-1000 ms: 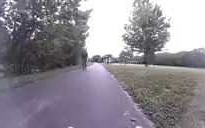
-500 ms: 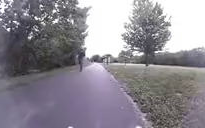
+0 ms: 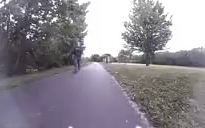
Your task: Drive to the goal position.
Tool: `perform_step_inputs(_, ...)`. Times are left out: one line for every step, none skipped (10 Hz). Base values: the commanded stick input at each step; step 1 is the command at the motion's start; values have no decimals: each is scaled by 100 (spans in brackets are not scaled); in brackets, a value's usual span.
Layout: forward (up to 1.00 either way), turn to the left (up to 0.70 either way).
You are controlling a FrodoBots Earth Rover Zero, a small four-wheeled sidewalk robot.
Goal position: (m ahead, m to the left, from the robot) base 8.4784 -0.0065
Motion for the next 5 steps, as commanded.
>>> perform_step_inputs(70, 0)
perform_step_inputs(70, 0)
perform_step_inputs(70, 0)
perform_step_inputs(70, 0)
perform_step_inputs(70, 0)
